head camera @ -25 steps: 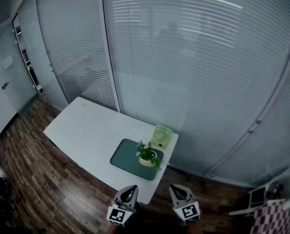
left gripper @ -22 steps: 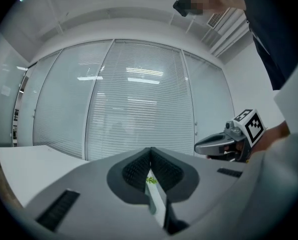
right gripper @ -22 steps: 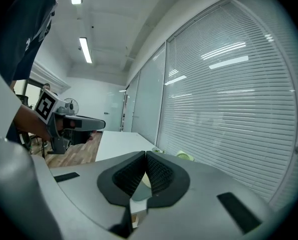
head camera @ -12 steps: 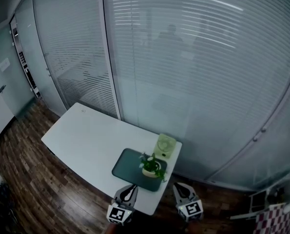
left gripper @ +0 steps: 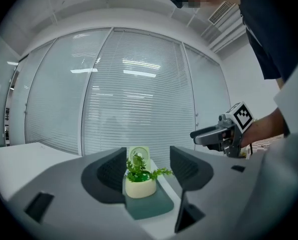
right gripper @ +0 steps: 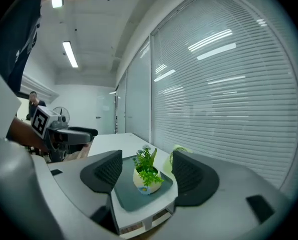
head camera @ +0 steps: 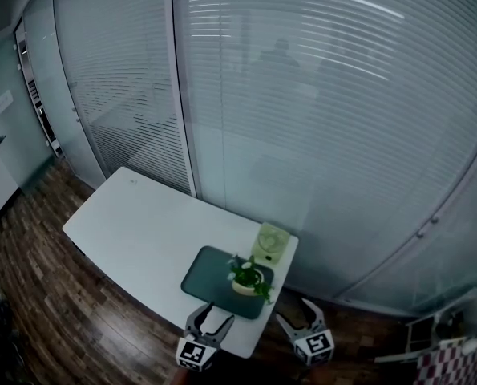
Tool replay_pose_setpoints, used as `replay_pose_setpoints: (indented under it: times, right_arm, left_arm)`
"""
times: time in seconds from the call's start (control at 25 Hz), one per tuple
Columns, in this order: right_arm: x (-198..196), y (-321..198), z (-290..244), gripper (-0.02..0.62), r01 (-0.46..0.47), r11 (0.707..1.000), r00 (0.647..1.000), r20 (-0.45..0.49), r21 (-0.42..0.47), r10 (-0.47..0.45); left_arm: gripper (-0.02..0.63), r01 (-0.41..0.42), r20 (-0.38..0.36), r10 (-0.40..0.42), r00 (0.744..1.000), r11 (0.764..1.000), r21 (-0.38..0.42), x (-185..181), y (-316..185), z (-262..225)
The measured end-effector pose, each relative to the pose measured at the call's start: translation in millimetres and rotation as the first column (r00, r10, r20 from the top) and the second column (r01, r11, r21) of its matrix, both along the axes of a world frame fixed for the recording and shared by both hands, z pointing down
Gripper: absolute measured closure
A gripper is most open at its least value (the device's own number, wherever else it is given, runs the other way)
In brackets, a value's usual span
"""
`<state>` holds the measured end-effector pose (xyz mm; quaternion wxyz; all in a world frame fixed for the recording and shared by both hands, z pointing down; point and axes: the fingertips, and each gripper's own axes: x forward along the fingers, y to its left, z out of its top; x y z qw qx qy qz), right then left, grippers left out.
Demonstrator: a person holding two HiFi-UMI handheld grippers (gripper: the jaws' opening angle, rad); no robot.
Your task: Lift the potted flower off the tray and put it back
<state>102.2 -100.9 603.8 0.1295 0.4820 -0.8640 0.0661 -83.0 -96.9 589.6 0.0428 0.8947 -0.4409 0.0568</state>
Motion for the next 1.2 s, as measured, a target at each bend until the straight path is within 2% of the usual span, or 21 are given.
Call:
replay_pose_setpoints:
  times: [0.12,0.28,0.48,0.6,0.8,1.2]
  right_arm:
    - [11,-3,12,0.274,-0.021,1.000,0.998,0.061,0.010,0.020]
    - [18,7,27,0.264,-0.033,0.990,0.998,-0.048,-0.135,0.027]
    - [36,8,45,0.264,-0.031,0.989,0.990,-0.139,-0.144,0.011]
    - [39,-1,43,0.264,-0.036,0.991,0.992,-0.126,-0.132,0.019]
    - [45,4,90,0.264,-0.011,0.968,0.972,-0.228,-0.250,-0.048]
    - [36,-27,127,0.264,0.071,0.971,0.972,-0.204,-0.229,-0.120]
  left_arm:
    - [0.348,-0.002,0.009,0.002,1.000,1.000,-0.017,2,2,7]
    - [0.345,-0.010,0.012,0.010,1.000,1.000,-0.021,2,0,10]
    - [0.345,-0.006,-0.023,0.005,1.000,0.999,-0.040,1,-9,12]
    - [0.345,-0.014,-0.009,0.013,1.000,0.999,-0.032,1,-21,9]
    - [0.341,-0.056,0.052,0.058,0.997,0.997,-0.051,-2,-34,47]
    - [0.341,-0.114,0.117,0.127,0.985,0.987,-0.109,2,-44,83]
